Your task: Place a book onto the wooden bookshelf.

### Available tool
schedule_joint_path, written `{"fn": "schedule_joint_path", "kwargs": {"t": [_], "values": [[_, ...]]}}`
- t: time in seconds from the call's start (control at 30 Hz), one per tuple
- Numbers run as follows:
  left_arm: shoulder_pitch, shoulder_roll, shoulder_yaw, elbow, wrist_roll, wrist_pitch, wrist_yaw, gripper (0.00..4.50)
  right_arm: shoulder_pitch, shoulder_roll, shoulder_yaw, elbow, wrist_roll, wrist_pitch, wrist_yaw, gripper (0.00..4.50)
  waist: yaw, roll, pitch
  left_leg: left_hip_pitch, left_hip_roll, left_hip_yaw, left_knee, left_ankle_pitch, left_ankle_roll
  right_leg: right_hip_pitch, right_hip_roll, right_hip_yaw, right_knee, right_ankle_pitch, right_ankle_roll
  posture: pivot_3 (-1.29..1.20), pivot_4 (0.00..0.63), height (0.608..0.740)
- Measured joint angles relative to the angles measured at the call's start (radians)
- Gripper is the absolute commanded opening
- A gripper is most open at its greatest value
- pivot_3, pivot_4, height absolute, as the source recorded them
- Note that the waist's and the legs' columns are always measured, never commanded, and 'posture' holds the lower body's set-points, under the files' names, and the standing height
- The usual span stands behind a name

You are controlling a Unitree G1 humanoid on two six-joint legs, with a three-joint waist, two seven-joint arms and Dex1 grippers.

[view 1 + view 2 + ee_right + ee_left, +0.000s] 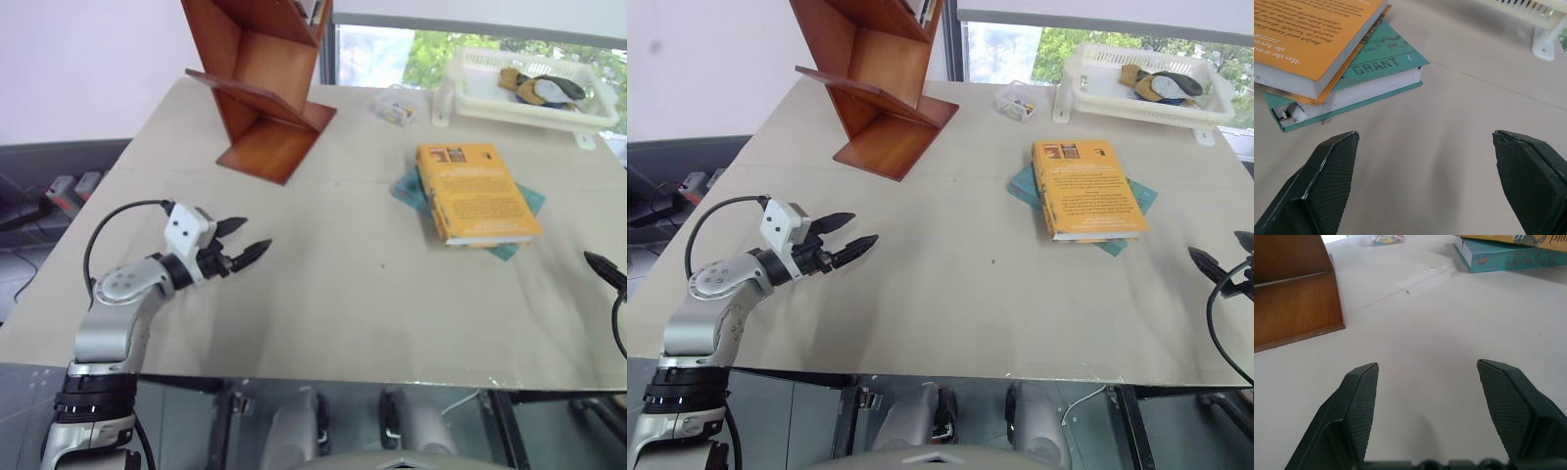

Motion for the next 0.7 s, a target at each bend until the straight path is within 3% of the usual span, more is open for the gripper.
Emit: {"fn": "schedule_joint_path", "kwargs": {"t": [0.7], "values": [[-0.001,0.000,0.009,-0.055,-0.030,0.052,0.018,3.54,0.000,0.000,0.024,0.001,-0.016,0.009,-0.004,4.50,0.000,0.000,0.000,0.000,0.000,0.000,0.000,0.000,0.000,0.000,0.000,0.000,0.000,-0.001,0.001,0.00,0.150,0.712]]}}
